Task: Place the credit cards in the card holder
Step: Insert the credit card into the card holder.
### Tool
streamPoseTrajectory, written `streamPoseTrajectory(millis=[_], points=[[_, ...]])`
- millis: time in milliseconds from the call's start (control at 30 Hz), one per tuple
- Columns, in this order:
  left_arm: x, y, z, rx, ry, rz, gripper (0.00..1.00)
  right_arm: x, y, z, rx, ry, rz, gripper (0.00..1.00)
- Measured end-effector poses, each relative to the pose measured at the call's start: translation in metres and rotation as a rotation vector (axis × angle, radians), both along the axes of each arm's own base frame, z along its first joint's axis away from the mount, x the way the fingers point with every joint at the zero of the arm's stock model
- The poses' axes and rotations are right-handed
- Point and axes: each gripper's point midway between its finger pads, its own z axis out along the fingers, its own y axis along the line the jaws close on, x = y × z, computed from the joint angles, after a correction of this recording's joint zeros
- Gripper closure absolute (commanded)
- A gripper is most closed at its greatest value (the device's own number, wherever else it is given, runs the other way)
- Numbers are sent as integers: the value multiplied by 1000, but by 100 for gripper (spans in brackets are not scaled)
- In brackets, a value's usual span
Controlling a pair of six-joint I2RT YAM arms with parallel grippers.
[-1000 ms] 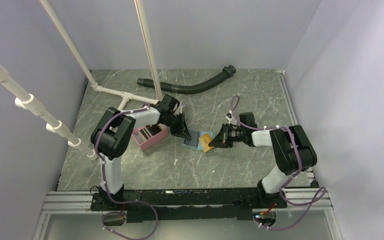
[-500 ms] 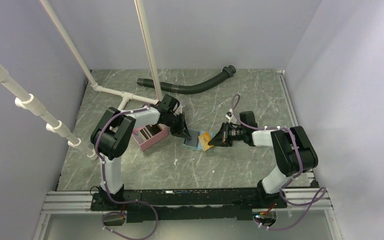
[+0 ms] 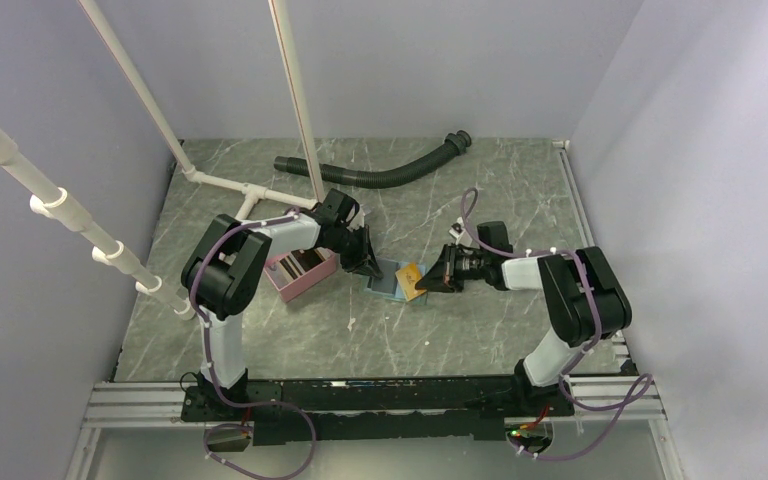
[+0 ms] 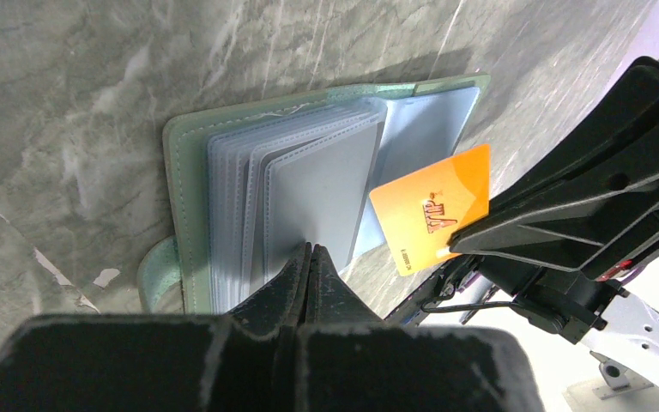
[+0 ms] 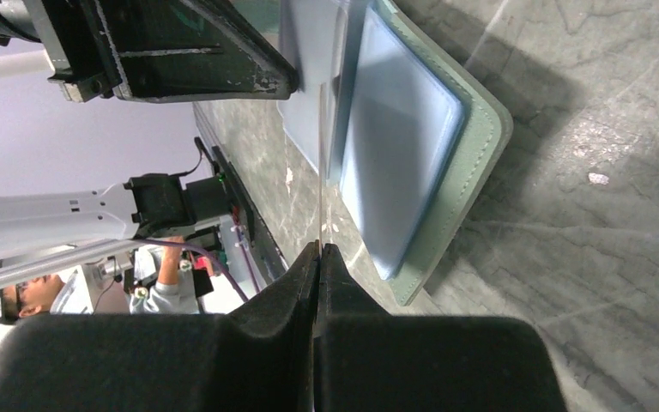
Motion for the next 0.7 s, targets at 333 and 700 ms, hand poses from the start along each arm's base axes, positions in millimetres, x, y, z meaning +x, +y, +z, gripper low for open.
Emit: streamPoseTrajectory(millis=[333, 700], points=[[0, 0, 0, 0, 0, 0, 100, -1, 0, -8, -5, 21, 1, 100], [0, 0, 0, 0, 1, 0, 100, 2, 3, -18, 0, 46, -5, 100]])
